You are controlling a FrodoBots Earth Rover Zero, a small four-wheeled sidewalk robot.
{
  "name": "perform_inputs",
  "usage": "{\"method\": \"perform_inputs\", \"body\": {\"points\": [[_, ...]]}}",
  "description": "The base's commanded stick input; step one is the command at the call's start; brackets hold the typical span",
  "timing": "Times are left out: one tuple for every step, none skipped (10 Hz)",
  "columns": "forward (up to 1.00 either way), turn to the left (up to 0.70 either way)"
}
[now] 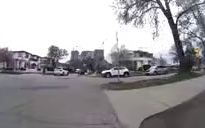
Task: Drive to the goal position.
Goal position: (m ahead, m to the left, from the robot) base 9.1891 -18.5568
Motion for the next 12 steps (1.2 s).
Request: {"method": "perform_inputs", "body": {"points": [[1.00, -0.40], [1.00, -0.40], [1.00, -0.40], [1.00, -0.40], [1.00, -0.40], [1.00, -0.40], [1.00, -0.40], [0.84, -0.50], [0.12, -0.93], [0.00, -1.00], [0.00, -1.00], [0.00, -1.00]]}}
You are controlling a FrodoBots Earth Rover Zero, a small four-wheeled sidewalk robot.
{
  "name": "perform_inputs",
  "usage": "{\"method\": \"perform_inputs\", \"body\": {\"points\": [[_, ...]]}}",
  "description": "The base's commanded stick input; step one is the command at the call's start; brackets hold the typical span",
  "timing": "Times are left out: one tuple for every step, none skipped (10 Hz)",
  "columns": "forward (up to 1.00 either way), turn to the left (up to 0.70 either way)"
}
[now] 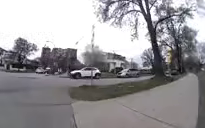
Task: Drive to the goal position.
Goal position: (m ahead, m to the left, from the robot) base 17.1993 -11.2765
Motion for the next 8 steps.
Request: {"method": "perform_inputs", "body": {"points": [[0.00, -1.00], [0.00, -1.00], [0.00, -0.72], [0.00, -0.11], [0.00, 0.00], [0.00, 0.00], [0.00, -0.21], [0.00, -0.44]]}}
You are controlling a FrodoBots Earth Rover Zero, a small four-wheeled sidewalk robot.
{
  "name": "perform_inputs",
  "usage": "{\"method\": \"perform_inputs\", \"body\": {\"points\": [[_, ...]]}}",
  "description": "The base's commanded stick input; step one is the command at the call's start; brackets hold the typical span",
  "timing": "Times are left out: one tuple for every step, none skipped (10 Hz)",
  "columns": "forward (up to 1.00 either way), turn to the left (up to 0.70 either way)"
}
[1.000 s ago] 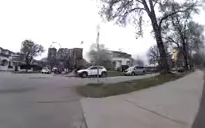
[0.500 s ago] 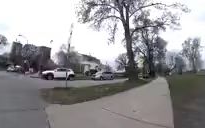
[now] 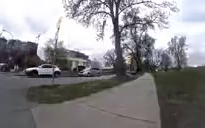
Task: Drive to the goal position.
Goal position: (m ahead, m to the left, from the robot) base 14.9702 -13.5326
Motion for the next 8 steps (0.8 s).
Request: {"method": "perform_inputs", "body": {"points": [[0.00, -0.53], [0.00, -0.33], [0.00, 0.00], [0.00, 0.00], [0.00, -0.40], [0.00, -0.99], [0.00, -1.00], [0.19, -0.88]]}}
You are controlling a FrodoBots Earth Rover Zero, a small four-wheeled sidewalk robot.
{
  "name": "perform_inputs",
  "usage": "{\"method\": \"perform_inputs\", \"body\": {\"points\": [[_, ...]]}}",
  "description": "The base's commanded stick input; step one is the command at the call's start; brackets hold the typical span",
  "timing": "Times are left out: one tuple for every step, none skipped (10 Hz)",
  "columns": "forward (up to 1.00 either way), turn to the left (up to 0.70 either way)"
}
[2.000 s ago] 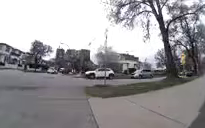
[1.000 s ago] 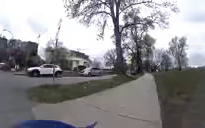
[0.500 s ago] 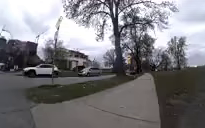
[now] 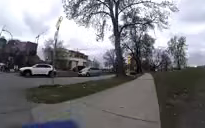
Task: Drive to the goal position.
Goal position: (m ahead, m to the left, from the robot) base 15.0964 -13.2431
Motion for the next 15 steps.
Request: {"method": "perform_inputs", "body": {"points": [[0.78, -0.53], [1.00, -0.40], [1.00, -0.40], [1.00, -0.40], [1.00, -0.40], [1.00, -0.40], [1.00, -0.40], [1.00, -0.10], [1.00, -0.02], [1.00, -0.05], [1.00, -0.28], [1.00, -0.36], [1.00, -0.37], [1.00, -0.23], [1.00, 0.00]]}}
